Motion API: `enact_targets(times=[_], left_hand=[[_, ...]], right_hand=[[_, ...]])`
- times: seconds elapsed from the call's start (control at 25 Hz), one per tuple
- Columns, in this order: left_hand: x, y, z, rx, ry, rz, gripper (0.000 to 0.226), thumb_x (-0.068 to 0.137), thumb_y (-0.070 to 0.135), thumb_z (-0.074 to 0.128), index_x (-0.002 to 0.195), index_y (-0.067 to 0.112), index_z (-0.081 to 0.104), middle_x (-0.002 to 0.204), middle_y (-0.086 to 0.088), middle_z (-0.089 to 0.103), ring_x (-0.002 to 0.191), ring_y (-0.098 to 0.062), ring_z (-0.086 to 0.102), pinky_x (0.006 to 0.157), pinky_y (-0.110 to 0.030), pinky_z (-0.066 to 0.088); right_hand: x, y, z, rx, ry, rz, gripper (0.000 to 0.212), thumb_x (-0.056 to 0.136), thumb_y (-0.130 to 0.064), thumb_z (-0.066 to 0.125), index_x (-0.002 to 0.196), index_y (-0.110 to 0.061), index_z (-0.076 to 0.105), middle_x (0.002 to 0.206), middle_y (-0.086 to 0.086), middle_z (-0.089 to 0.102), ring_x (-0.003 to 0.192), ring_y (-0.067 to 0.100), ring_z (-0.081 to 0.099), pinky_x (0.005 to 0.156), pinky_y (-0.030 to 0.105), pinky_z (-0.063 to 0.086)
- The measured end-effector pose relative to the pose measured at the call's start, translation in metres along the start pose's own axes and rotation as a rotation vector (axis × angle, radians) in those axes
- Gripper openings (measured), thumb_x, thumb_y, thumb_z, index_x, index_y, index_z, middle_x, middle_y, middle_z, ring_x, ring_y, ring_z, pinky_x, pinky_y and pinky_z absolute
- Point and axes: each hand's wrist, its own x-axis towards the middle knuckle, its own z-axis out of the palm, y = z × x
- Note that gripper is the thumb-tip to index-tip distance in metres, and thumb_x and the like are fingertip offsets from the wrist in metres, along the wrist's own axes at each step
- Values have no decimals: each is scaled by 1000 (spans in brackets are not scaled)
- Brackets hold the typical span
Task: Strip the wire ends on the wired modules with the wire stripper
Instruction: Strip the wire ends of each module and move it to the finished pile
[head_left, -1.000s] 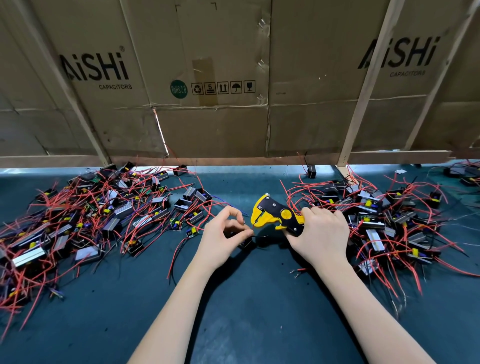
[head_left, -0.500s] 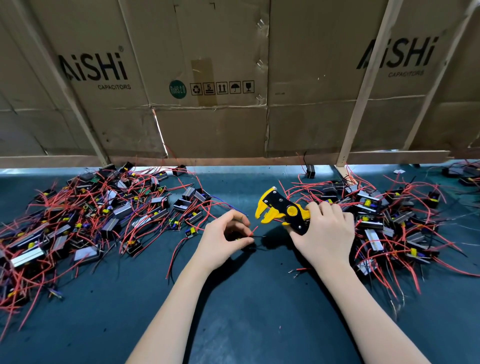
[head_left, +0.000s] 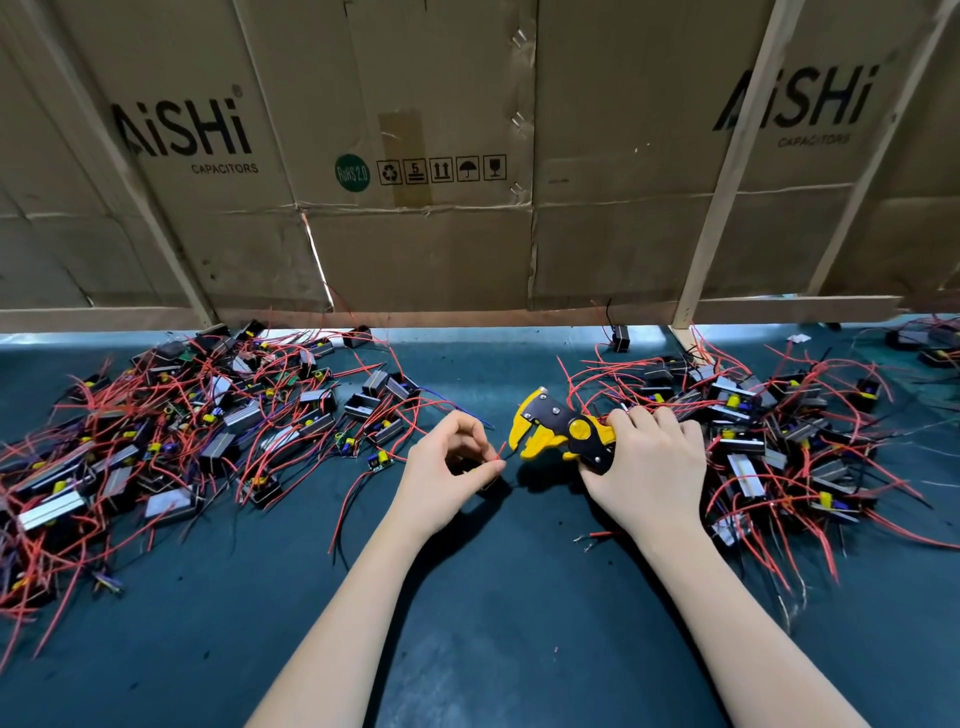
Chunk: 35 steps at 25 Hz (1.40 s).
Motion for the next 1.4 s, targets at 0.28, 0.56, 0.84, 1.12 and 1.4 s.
enact_targets(times=[0.28, 0.56, 0.84, 1.12, 1.4], left_hand=[[0, -1, 0, -20, -9, -17, 28, 78, 6, 77, 89, 14, 52, 79, 1, 69, 76, -11, 63, 75, -19, 48], [0, -1, -1, -39, -19, -6, 28, 77, 8, 79, 86, 15, 53, 77, 2, 69, 76, -12, 63, 77, -21, 48], [-3, 5, -8, 209, -66, 103, 32, 71, 25, 86, 97, 26, 66, 87, 11, 68, 90, -10, 61, 87, -25, 45], [13, 28, -27, 673, -167, 5, 35, 70, 56, 73, 82, 23, 72, 84, 7, 64, 82, -13, 61, 74, -30, 48], [87, 128, 30, -491, -540, -532, 20, 97, 31, 58, 106, 13, 62, 100, -7, 70, 103, -22, 68, 72, -28, 60]], right_hand=[[0, -2, -1, 18, -74, -1, 43, 52, -43, 87, 60, -13, 58, 59, 4, 60, 58, 28, 59, 64, 35, 38], [1, -6, -5, 62, -47, 8, 48, 41, -42, 94, 50, -11, 58, 46, 6, 56, 41, 28, 57, 47, 25, 39], [-2, -2, -9, 209, 209, -3, 37, 66, -41, 74, 79, -8, 63, 75, 7, 58, 73, 33, 56, 66, 39, 41], [-1, -11, -29, 550, 250, -538, 31, 79, -32, 55, 74, -2, 64, 75, 11, 59, 68, 33, 55, 64, 40, 43], [-1, -5, -26, 462, 215, -521, 29, 62, -30, 68, 73, -3, 65, 74, 11, 59, 66, 32, 55, 64, 38, 42]])
